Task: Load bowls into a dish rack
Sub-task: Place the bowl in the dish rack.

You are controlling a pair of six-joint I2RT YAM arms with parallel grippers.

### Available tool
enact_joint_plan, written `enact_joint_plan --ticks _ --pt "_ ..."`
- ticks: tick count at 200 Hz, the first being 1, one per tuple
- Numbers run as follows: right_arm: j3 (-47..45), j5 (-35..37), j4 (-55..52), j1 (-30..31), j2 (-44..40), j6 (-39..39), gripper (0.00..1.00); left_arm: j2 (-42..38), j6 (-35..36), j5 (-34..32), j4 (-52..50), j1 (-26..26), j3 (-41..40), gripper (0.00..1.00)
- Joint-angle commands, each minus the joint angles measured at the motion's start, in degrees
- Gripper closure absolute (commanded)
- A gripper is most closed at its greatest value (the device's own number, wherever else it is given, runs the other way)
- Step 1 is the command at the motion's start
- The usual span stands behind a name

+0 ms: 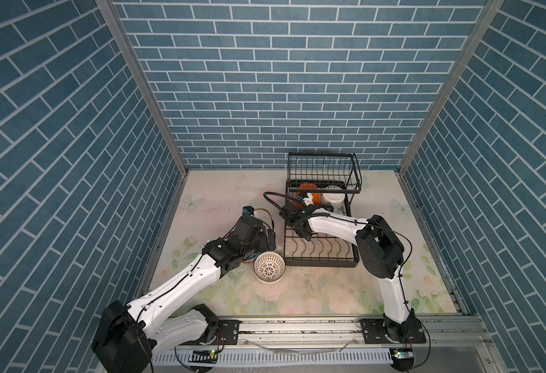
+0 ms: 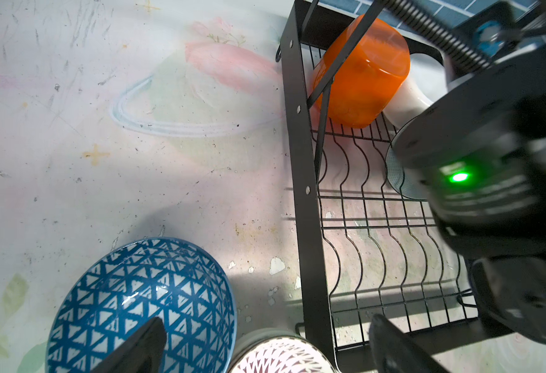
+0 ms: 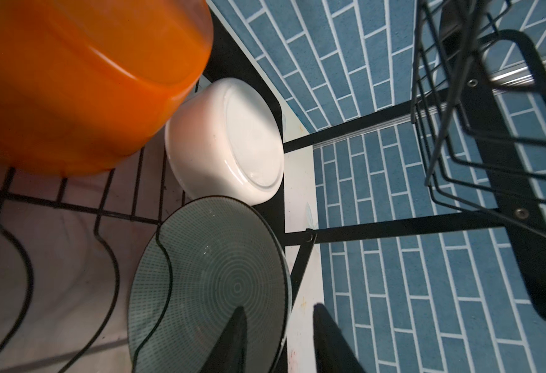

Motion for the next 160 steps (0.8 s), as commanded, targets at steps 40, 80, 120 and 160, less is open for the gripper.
enact_joint_plan --ticks 40,80,120,160 --pt "-7.5 -11.6 7.2 0.1 -10.6 -1.9 0.6 -0.4 0.2 -0.9 -3.2 0.8 0.5 0.0" --pt "-14.1 -22.9 14.0 0.1 -16.5 -5.5 0.6 -0.3 0.2 -1.7 -5.6 1.0 1.7 0.0" --pt "-18.3 -31.8 18.2 0.0 -19.8 -7.8 0.61 0.3 0.1 -2.0 -8.2 1.1 3.3 0.0" --pt "-20.7 -39.4 19.1 0.1 -22.5 -8.0 0.62 1.7 -0.2 -1.8 -13.2 1.2 5.6 0.0"
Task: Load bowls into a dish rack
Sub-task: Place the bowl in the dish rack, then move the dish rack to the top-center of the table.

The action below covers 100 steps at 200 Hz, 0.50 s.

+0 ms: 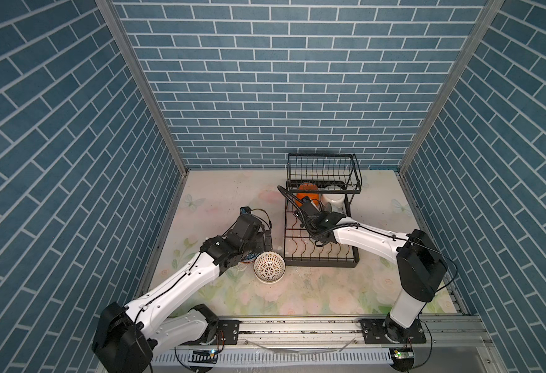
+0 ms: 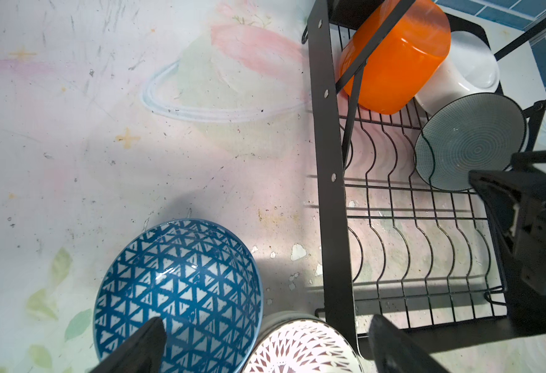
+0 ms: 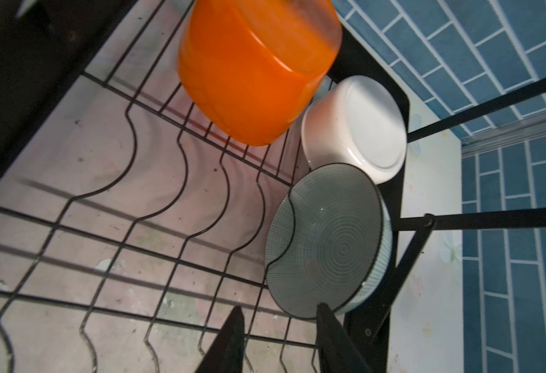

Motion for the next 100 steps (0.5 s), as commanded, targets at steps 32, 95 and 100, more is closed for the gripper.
enact_joint_plan --ticks 32,95,100 --pt "-4.0 -13.4 0.3 0.1 -6.7 0.9 0.62 2.1 -0.2 -0.4 -10.8 0.3 3.5 0.0" --pt "-6.6 -18.3 -10.4 -2.0 -12.1 13.0 0.64 0.6 -1.2 0.2 -14.6 0.3 3.5 0.0" --pt "-7.0 -18.8 -11.0 -2.6 -12.5 13.6 0.64 0.6 -1.3 0.3 -14.9 0.3 3.5 0.0"
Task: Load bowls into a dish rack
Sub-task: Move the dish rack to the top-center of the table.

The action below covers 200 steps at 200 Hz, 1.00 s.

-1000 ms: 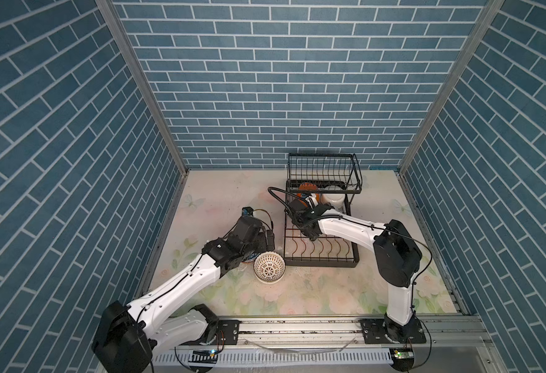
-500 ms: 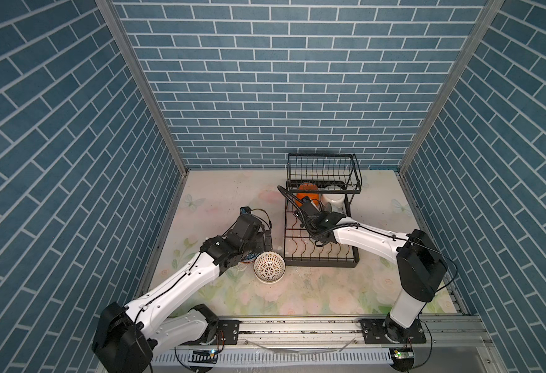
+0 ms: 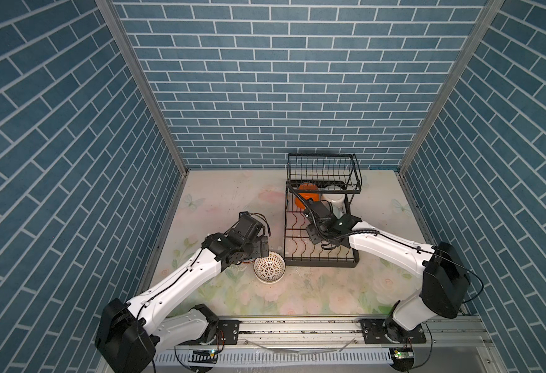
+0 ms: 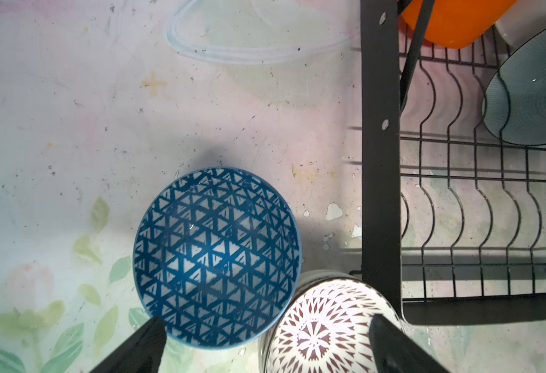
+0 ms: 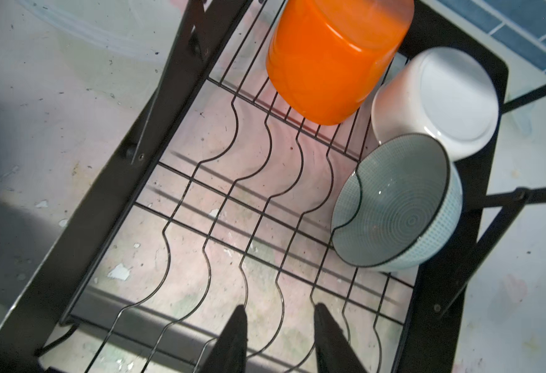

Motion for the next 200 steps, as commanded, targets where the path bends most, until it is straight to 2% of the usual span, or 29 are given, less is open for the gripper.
enact_joint_plan --ticks 1,114,172,200 --pt "-3.3 -2.9 -7.0 -1.9 -2.3 7.3 0.64 -0.8 -0.6 0.3 -3.5 0.3 1.4 0.0" --pt "-9.7 -4.9 -14.3 -7.7 -12.0 12.0 0.65 -4.3 -5.2 1.6 -9.3 -0.7 -1.6 0.0" --pt "-12.4 -4.7 -14.9 -14.6 -14.5 11.8 0.65 -4.7 -6.0 2.0 -8.3 -1.6 -2.8 0.0" --pt "-14.3 -6.8 -13.2 -18.6 -14.1 11.0 0.65 -4.3 -6.0 2.2 -7.2 -1.9 -2.9 0.0"
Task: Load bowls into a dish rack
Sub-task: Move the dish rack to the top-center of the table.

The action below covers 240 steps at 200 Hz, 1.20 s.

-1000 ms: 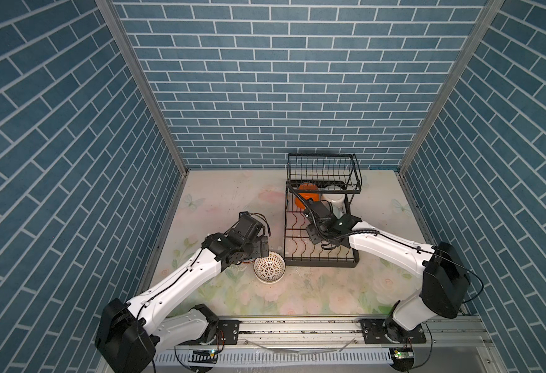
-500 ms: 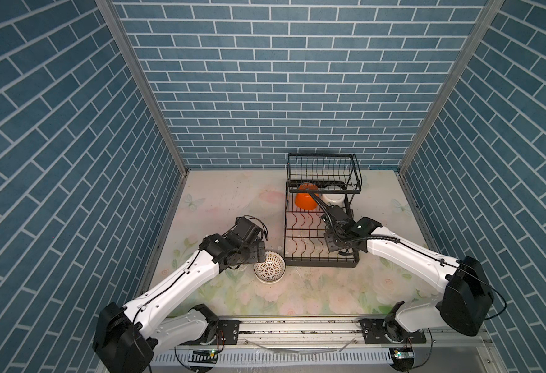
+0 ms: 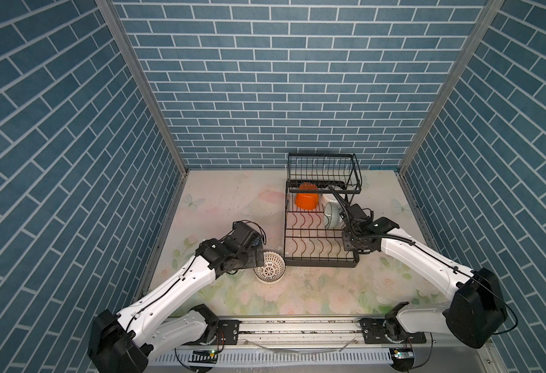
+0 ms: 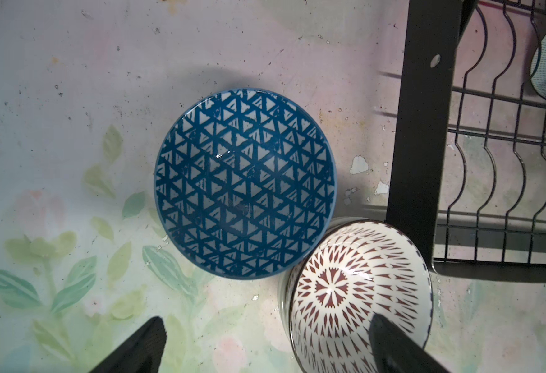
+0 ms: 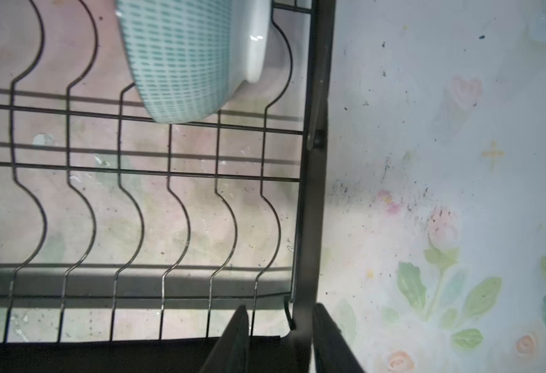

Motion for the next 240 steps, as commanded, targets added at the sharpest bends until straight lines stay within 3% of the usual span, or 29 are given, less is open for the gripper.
enact_joint_plan --ticks 1,25,69,108,138,240 --pt "-2.7 -1.7 -0.2 -2.5 -0.6 1.7 0.65 0.1 -0.4 0.2 0.1 -0.4 -0.7 0.0" --pt "-4.7 -3.2 1.7 -4.8 0.4 1.3 0.66 0.2 -0.4 0.2 0.4 -0.5 -0.8 0.0" --pt "-6.7 -5.1 5.2 -7.1 1.6 1.0 0.8 0.2 -0.4 0.1 1.0 -0.6 -1.2 0.0" --pt "-7.4 -5.6 6.7 -8.1 2.5 0.6 0.82 0.2 -0.4 0.2 1.7 -0.6 -1.6 0.01" --pt "-8.3 -4.8 7.6 -9.3 3.4 0.6 1.0 0.3 -0.4 0.4 2.3 -0.6 -1.9 0.01" --pt "-4.5 1.9 8.4 -15.0 7.0 -2.9 1.0 0.9 -0.5 1.2 2.8 -1.0 -2.1 0.0"
